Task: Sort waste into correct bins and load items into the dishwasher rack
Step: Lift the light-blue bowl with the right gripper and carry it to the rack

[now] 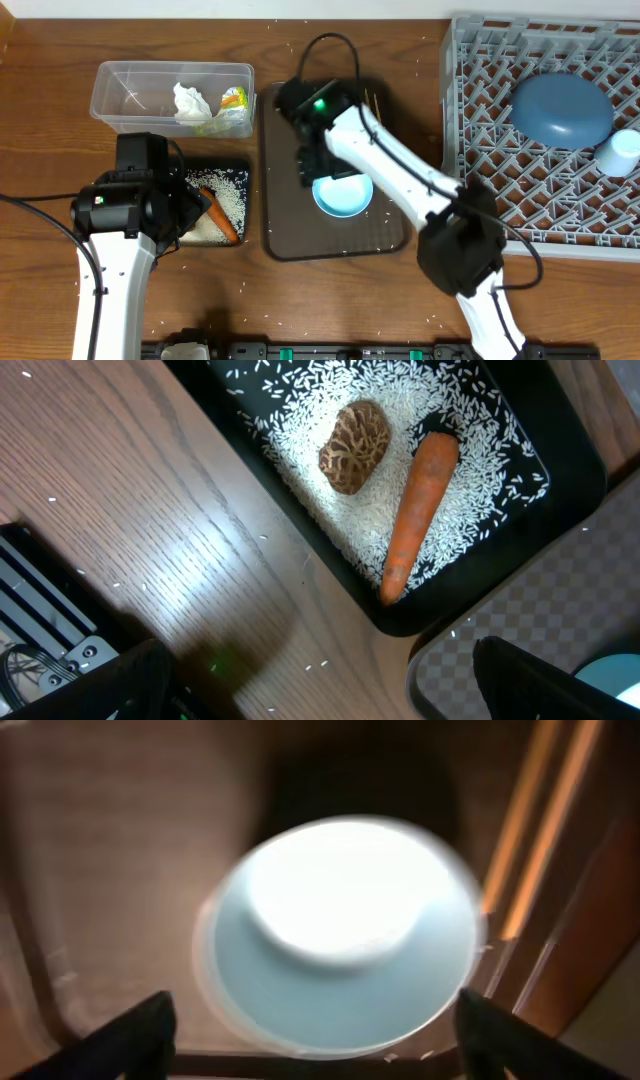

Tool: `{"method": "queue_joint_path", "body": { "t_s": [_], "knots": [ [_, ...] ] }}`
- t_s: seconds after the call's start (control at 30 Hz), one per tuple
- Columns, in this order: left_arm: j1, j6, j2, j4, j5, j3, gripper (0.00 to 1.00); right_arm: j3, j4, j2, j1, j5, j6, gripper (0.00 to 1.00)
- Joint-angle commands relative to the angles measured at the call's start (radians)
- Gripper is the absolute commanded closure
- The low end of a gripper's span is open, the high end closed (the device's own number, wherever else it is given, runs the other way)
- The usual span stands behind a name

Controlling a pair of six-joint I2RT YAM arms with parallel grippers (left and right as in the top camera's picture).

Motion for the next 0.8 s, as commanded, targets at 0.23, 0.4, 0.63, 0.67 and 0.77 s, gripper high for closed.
{"method": "queue_joint_path", "body": {
  "t_s": [0.23,0.4,0.63,0.67,0.77],
  "knots": [
    [0.003,0.017,0.002,-0.004,-0.019,0.0,0.02,-0.124,0.139,0.024,0.111,-0.002,-0.013,0.19],
    [0.003,0.017,0.002,-0.004,-0.019,0.0,0.02,-0.221,0.225,0.024,0.102,0.02,-0.01,0.25],
    [0.003,0.017,0.002,-0.004,-0.019,0.0,0.02,-0.317,0.302,0.025,0.097,-0.006,-0.01,0.64],
    [0.003,0.017,0.002,-0.004,-0.019,0.0,0.02,-0.319,0.301,0.025,0.098,-0.007,-0.01,0.71],
    [0.003,0.017,0.002,-0.004,-0.019,0.0,0.02,-0.313,0.295,0.025,0.097,-0.015,-0.01,0.95]
  ]
}}
